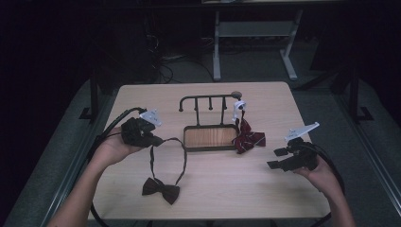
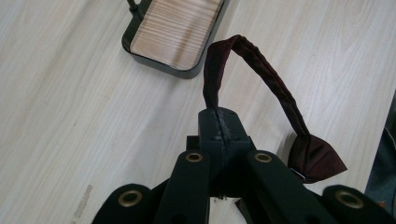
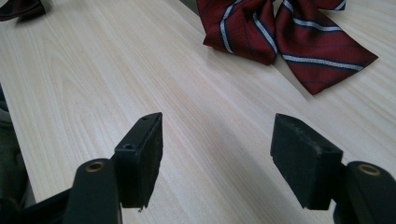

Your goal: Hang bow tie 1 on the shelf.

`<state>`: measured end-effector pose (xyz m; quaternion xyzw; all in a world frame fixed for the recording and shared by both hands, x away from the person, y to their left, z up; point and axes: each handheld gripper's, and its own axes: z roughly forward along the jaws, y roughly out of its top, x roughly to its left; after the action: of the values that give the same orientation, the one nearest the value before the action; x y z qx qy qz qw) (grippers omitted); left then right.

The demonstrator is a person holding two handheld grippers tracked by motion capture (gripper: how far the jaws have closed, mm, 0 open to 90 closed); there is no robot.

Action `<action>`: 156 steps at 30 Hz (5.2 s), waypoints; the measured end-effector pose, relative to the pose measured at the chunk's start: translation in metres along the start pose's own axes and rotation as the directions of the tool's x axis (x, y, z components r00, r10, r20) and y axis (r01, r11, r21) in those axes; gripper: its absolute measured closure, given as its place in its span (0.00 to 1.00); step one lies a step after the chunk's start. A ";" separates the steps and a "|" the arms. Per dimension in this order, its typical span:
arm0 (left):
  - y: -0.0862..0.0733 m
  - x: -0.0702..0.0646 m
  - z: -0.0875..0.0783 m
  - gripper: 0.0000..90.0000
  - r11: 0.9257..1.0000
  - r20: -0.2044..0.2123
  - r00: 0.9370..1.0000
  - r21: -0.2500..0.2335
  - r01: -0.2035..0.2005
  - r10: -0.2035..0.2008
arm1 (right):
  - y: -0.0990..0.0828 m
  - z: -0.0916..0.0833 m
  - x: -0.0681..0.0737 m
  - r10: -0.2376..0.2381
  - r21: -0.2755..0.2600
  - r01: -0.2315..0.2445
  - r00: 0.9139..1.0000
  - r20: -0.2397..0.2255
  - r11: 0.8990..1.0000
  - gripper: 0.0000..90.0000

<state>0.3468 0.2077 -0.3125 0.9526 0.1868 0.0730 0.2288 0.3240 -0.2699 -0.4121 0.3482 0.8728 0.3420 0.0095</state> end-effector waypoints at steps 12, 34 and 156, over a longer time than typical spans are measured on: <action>0.004 0.001 -0.007 1.00 1.000 0.000 1.000 0.000 -0.015 0.015 | 0.000 -0.001 0.000 0.004 -0.003 -0.004 1.000 0.001 1.000 0.38; 0.010 0.002 -0.022 1.00 0.999 -0.008 0.999 -0.022 -0.041 0.041 | -0.001 0.001 -0.001 0.018 0.001 -0.018 1.000 0.005 1.000 0.37; 0.067 0.077 -0.021 0.92 0.996 -0.078 0.995 0.055 0.069 -0.065 | -0.005 -0.004 -0.002 -0.006 -0.009 0.006 1.000 -0.004 1.000 0.37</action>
<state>0.4349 0.1912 -0.2589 0.9485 0.2292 0.0961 0.1962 0.3215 -0.2757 -0.4127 0.3448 0.8723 0.3466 0.0105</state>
